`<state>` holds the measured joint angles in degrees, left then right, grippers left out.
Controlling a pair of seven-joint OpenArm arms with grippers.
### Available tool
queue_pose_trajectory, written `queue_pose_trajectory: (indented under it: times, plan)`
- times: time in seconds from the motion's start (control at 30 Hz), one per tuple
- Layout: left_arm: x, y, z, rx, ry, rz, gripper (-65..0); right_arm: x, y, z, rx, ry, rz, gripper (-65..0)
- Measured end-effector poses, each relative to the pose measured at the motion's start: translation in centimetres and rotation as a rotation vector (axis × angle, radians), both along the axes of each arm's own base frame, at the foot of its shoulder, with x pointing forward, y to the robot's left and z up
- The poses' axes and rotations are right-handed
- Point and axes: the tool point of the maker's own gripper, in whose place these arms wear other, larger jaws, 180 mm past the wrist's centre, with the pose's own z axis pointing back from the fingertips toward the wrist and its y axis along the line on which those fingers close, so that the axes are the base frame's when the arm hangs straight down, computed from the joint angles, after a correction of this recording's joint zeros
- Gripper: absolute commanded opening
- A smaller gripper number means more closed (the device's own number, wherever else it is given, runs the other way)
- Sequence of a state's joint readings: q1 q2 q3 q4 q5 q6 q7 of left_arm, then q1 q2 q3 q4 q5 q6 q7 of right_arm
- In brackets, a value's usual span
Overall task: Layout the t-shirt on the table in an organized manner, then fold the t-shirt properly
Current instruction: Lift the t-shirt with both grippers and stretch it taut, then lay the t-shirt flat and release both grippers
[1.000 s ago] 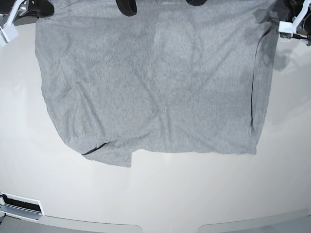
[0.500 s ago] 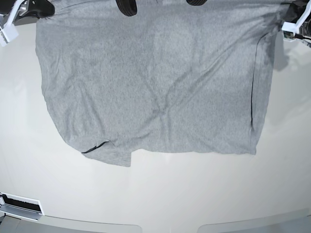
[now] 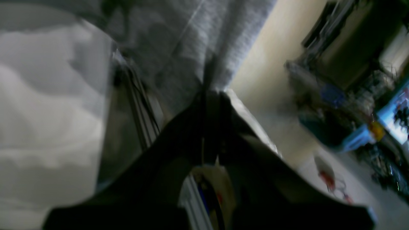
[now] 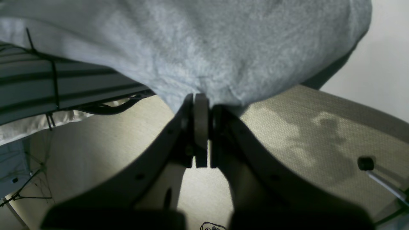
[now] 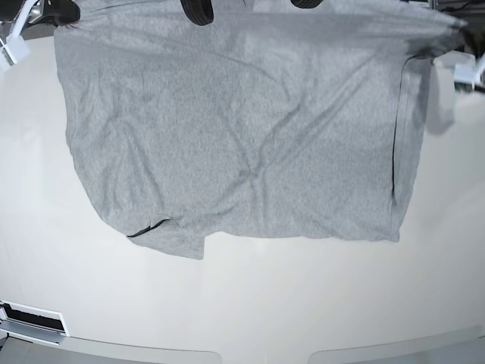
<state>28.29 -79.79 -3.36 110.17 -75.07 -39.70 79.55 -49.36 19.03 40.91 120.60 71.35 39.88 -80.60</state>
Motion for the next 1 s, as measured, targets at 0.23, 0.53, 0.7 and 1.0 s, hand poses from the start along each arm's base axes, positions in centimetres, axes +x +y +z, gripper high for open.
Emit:
queue_pose_trajectory:
  times: [0.23, 0.53, 0.7, 1.0]
  plan:
    - [3.1, -3.5, 0.6, -0.159, -0.106, 0.077, -65.0, 0.0, 0.0, 0.0, 0.000, 0.000, 0.000, -65.0]
    - [3.3, -4.6, 0.2, -0.202, -0.121, 0.098, -65.0, 1.3, -0.6, 0.1, -0.027, -0.068, -0.034, -65.0]
    - [5.9, -2.3, 0.8, -0.108, -0.241, 0.083, -65.0, 1.6, -1.1, -0.5, -0.079, -0.074, -0.029, -65.0]
    - [7.6, 0.7, 0.7, 0.003, -0.308, 0.099, -65.0, 2.2, 2.1, -1.9, -0.035, -0.062, 0.069, -65.0]
